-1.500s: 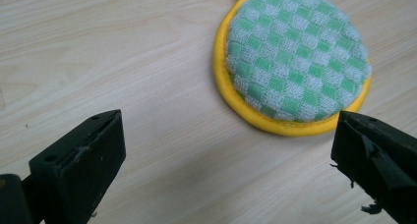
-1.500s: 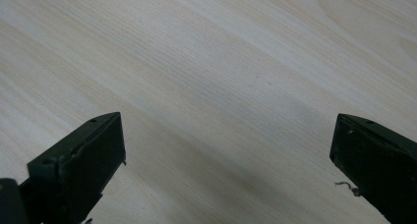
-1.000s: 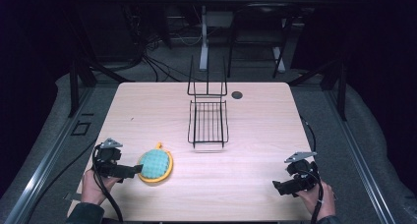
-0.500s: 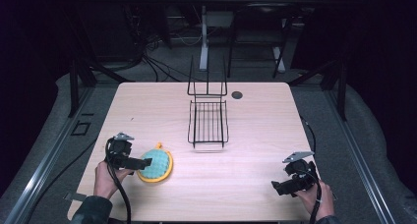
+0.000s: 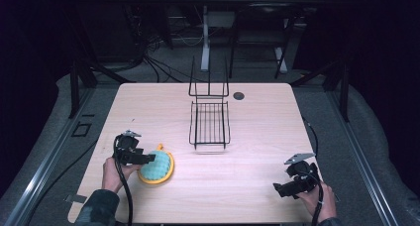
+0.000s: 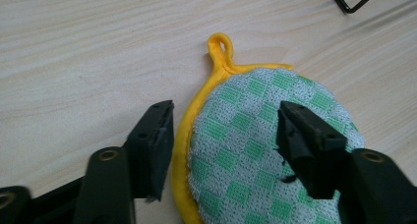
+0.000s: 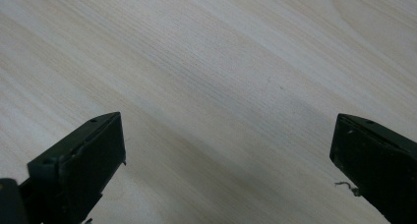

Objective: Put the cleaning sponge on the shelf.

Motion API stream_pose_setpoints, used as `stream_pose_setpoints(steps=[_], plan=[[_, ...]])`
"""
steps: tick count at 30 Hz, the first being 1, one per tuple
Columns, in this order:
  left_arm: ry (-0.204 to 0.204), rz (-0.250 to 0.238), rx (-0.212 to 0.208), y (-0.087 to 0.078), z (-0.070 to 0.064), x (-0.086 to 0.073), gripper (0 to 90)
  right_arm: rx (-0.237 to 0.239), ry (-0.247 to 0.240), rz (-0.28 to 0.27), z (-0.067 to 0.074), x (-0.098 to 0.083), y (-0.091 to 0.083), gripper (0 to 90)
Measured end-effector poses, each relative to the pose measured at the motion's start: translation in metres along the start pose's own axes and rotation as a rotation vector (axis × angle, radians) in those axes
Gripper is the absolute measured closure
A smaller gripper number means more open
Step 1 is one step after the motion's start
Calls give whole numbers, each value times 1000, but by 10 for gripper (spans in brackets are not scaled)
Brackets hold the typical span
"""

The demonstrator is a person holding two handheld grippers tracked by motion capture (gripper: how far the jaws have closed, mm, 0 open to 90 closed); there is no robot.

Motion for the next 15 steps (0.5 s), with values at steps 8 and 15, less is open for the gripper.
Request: stream_pose_setpoints(steps=[8,15], plan=[[9,28,-3,6,-2,-3,561,-3,0,5,-1,-1,0,0],[26,30,29,7,-7,-5,665,-4,-2,1,-1,-1,-1,0]])
Point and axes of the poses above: each handheld gripper's, and its own axes: y roughly forward along the jaws, x roughly out of its top, z roughly to its left, the point moved 3 cm from there along y, roughly forward along the jaws, and after that the axes turned 11 degrees about -z, right-handed, at the moved point
